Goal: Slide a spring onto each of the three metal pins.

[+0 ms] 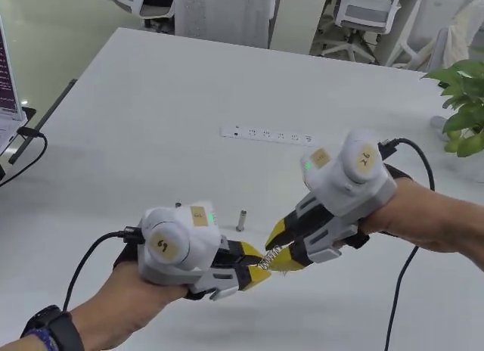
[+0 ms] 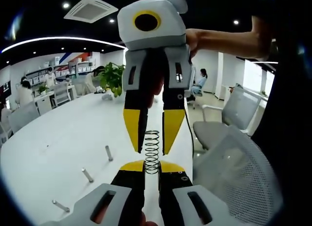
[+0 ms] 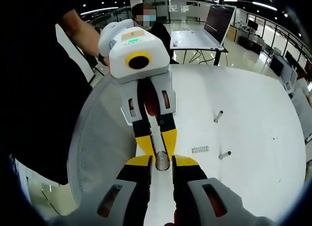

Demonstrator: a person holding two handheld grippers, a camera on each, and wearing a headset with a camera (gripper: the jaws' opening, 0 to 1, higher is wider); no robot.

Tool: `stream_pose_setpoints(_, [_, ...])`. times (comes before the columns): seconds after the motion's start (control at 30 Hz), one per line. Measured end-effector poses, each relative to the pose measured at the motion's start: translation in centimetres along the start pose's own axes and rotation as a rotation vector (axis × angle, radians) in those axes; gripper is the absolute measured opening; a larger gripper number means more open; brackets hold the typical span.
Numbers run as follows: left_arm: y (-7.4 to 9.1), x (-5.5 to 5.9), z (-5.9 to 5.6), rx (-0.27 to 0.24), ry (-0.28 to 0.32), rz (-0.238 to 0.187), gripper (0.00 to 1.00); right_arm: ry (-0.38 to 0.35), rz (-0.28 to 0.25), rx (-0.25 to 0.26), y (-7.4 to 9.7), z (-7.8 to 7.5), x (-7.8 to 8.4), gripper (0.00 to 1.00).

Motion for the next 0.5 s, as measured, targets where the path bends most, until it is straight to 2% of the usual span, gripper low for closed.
stream_pose_setpoints(0.5, [-0.22,-0.51,-0.32,0.013,-0.003,-0.013,0.01,0.04,0.036,-0.022,-0.15,0.21,0.16,0.09])
Point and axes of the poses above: the centre of the closed fingertips' face, and the gripper's own axes: y roughly backward along the fingers, z roughly to its left, x roughly out of its underside, the point moved 3 cm from there along y, roughly backward along the fingers, and after that the axes turned 11 degrees about -z, right-handed, at the moved point
